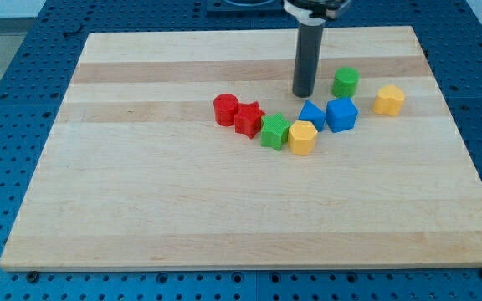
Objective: Push the green circle to yellow heart
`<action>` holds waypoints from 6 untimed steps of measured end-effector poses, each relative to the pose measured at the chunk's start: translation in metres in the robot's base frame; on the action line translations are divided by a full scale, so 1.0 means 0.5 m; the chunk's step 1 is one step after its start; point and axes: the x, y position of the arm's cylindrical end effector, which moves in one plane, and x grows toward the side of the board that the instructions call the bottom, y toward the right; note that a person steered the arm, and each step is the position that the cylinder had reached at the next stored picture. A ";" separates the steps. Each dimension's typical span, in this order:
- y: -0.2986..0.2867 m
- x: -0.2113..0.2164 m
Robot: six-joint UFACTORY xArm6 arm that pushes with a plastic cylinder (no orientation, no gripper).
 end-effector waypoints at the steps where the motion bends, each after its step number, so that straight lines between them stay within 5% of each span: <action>1: 0.038 -0.008; 3: 0.146 -0.031; 6: 0.149 -0.068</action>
